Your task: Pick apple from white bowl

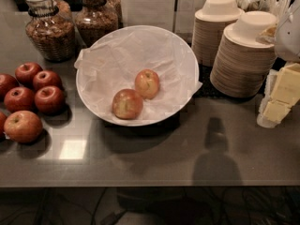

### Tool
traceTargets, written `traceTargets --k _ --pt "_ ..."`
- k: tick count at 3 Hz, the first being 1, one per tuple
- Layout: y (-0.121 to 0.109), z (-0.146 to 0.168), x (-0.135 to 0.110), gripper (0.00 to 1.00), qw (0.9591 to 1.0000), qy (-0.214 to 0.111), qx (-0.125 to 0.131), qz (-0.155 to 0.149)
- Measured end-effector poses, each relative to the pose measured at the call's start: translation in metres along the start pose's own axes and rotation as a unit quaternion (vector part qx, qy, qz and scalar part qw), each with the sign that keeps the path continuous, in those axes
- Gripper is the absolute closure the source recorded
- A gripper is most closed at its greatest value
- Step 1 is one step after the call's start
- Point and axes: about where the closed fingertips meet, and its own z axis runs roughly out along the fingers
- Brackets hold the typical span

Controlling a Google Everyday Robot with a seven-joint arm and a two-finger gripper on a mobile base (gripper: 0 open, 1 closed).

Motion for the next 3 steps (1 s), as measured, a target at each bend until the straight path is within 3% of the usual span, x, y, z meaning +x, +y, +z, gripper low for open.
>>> traceTargets --k 1,2,3 --pt "0.0 0.0 0.0 0.0 1.0 0.0 0.0 0.0" --pt "0.004 0.01 -0.034 0.0 0.999 -0.023 -0.005 -0.038" --pt "0.012 0.021 -0.076 0.0 0.9947 -0.044 -0.01 -0.092"
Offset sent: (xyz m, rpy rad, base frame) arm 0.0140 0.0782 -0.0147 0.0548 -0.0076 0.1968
